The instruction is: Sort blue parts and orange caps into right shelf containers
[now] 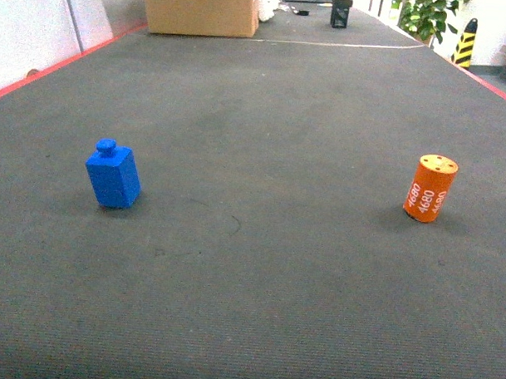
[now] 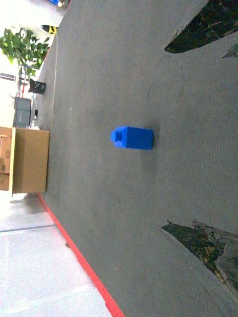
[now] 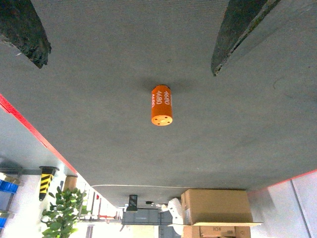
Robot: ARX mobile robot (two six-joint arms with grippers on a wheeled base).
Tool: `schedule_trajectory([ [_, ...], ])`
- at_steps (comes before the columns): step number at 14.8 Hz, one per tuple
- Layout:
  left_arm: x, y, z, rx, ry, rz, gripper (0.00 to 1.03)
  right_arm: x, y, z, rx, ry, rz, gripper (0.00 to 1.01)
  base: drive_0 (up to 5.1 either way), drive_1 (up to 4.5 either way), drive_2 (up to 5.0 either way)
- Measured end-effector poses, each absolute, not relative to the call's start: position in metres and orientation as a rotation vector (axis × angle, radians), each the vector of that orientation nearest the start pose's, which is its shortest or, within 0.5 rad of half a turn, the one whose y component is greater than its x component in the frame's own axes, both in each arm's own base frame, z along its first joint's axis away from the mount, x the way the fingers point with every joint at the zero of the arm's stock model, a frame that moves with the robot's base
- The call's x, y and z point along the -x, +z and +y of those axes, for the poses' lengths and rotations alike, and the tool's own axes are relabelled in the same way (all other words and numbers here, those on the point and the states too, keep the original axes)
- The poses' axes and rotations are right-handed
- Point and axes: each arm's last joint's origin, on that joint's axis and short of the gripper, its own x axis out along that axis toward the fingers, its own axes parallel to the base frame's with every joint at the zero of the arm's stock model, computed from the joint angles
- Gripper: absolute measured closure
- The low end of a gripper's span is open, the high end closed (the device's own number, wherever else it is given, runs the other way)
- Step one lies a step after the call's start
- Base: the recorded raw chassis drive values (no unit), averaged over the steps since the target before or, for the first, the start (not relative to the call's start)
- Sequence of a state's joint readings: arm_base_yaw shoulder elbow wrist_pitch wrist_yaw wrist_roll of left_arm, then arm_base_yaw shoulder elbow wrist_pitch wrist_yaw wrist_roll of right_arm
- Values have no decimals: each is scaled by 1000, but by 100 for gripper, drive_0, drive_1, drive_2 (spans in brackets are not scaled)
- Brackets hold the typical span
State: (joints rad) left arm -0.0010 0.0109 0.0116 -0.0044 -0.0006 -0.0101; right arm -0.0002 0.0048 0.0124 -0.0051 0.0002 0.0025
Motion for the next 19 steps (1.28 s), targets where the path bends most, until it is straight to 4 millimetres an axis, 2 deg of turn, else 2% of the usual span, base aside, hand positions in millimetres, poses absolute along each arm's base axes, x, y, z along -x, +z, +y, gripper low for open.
schedule_trajectory([
  [19,-98,166,0,10,0,4,5,-97,167,0,-2,0,-2,3,0,0,0],
])
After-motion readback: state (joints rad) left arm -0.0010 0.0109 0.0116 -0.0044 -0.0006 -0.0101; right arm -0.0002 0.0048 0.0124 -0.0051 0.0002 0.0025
